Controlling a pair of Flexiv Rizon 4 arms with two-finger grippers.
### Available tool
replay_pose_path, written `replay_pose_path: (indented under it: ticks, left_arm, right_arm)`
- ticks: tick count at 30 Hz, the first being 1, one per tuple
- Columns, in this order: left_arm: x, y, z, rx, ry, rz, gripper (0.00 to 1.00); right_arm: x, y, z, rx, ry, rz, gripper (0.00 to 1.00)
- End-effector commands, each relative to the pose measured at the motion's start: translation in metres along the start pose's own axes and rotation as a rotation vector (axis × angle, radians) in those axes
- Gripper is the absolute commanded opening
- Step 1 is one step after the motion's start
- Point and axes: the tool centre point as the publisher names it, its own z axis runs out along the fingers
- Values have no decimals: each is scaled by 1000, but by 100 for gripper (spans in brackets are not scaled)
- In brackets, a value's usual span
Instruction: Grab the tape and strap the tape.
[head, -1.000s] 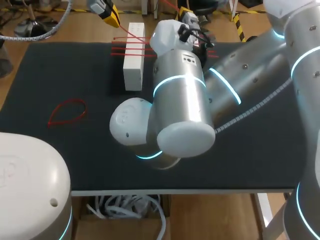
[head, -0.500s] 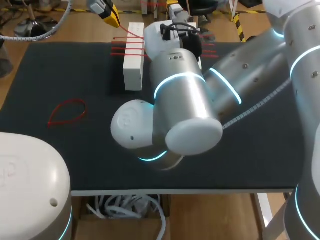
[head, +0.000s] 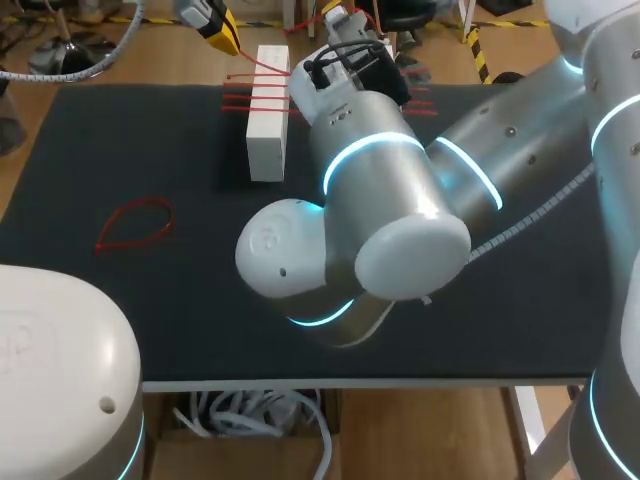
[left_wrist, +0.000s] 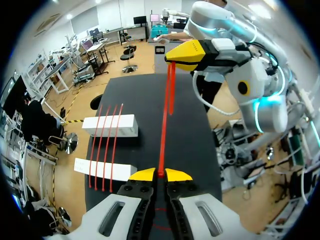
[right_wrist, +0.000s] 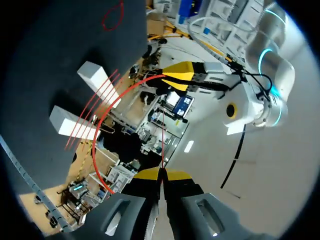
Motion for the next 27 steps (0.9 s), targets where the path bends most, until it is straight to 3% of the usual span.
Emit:
replay_pose_path:
  ticks: [1, 27]
  left_arm:
    - [0, -1, -1, -5, 2, -1, 0]
    - [0, -1, -1, -5, 2, -1, 0]
  right_arm:
    - [-11, -1, 0, 5, 31, -45, 0]
    - [-24, 25, 12, -8, 76, -89, 0]
